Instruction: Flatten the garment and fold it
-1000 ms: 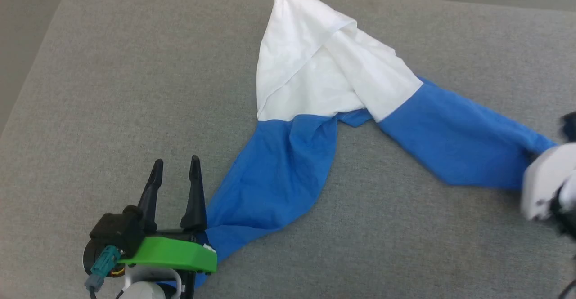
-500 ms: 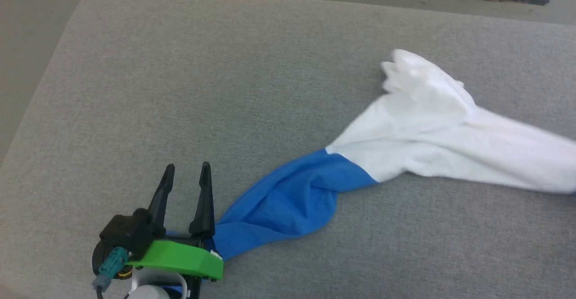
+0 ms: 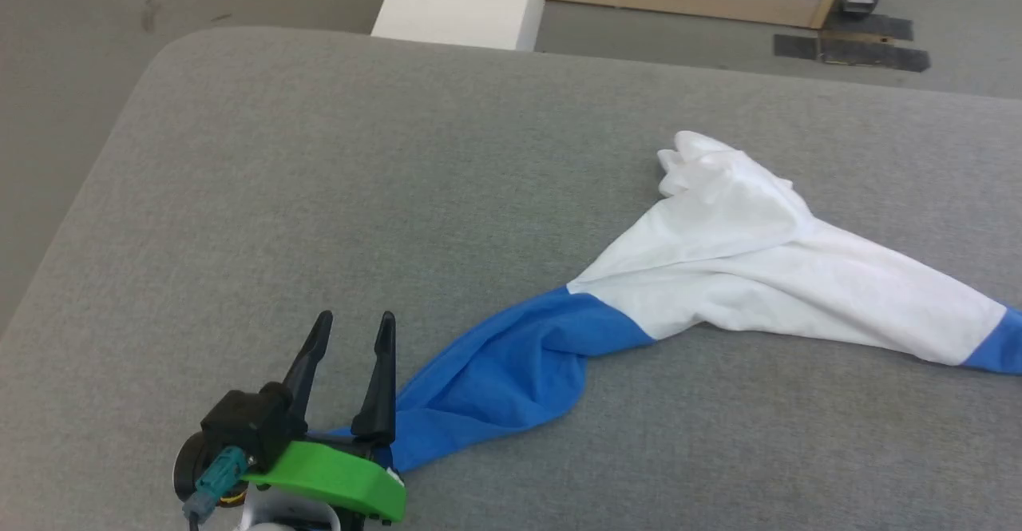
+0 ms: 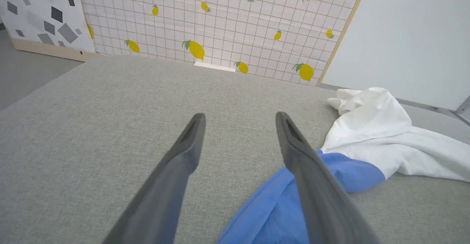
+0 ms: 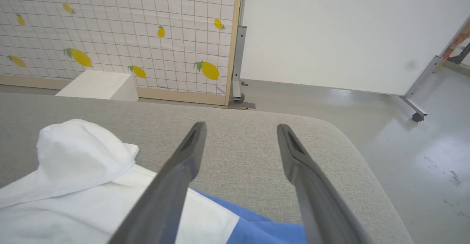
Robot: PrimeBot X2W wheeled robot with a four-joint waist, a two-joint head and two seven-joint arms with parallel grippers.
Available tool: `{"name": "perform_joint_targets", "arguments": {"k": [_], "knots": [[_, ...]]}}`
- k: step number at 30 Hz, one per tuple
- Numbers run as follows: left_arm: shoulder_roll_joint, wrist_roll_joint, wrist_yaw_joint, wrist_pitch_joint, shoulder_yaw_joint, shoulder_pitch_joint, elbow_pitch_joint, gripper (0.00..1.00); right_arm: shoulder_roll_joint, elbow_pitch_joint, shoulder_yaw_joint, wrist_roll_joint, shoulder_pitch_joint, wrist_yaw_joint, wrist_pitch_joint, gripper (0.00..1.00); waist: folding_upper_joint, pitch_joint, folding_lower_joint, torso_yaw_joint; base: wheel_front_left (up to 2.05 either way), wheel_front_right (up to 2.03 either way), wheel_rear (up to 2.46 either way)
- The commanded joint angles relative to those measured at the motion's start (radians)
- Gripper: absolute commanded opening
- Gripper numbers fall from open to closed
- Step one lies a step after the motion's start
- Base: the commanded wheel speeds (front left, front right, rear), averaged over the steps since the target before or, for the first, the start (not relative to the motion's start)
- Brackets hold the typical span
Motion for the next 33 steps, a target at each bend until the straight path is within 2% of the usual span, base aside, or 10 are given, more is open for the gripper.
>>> {"name": "perform_joint_targets", "arguments": {"k": [1, 4, 6, 10, 13, 16, 25, 29, 33], "knots": [[0.009, 0.01, 0.006, 0.003, -0.002, 0.008, -0.007, 1.0, 0.033, -0.039, 0.019, 0.007, 0.044, -0.002, -0.022, 1.0, 0.0, -0.019, 0.0, -0.022, 0.0, 0.0, 0.0], [0.015, 0.022, 0.016, 0.005, -0.004, 0.012, -0.02, 1.0, 0.114, -0.147, 0.071, 0.011, 0.148, -0.002, -0.083, 1.0, 0.0, -0.017, 0.0, -0.04, 0.0, 0.0, 0.0], [0.017, 0.026, 0.015, 0.001, -0.009, 0.016, -0.027, 1.0, 0.137, -0.184, 0.096, 0.018, 0.221, -0.002, -0.117, 1.0, 0.0, -0.011, 0.0, -0.053, 0.0, 0.0, 0.0], [0.031, 0.056, 0.007, -0.004, -0.033, 0.013, -0.035, 1.0, 0.142, -0.177, 0.112, 0.139, 0.321, -0.002, -0.179, 1.0, 0.0, 0.012, 0.0, -0.087, 0.0, 0.0, 0.0], [0.046, 0.094, -0.01, 0.01, -0.066, -0.02, -0.044, 1.0, 0.143, -0.17, 0.137, 0.174, 0.342, -0.002, -0.215, 1.0, 0.0, 0.039, 0.0, -0.115, 0.0, 0.0, 0.0], [0.058, 0.148, -0.056, 0.049, -0.125, -0.11, -0.045, 1.0, 0.143, -0.182, 0.142, 0.15, 0.32, -0.002, -0.232, 1.0, 0.0, 0.071, 0.0, -0.136, 0.0, 0.0, 0.0], [0.045, 0.264, -0.256, 0.279, -0.345, -0.433, 0.099, 1.0, 0.143, -0.192, 0.152, 0.146, 0.239, -0.002, -0.222, 1.0, 0.0, 0.158, 0.0, -0.193, 0.0, 0.0, 0.0], [0.061, 0.283, -0.289, 0.364, -0.435, -0.522, 0.19, 1.0, 0.143, -0.179, 0.164, 0.168, 0.227, -0.002, -0.229, 1.0, 0.0, 0.195, 0.0, -0.221, 0.0, 0.0, 0.0], [0.078, 0.286, -0.297, 0.389, -0.501, -0.584, 0.279, 1.0, 0.143, -0.168, 0.17, 0.177, 0.22, -0.002, -0.243, 1.0, 0.0, 0.224, 0.0, -0.241, 0.0, 0.0, 0.0]]}}
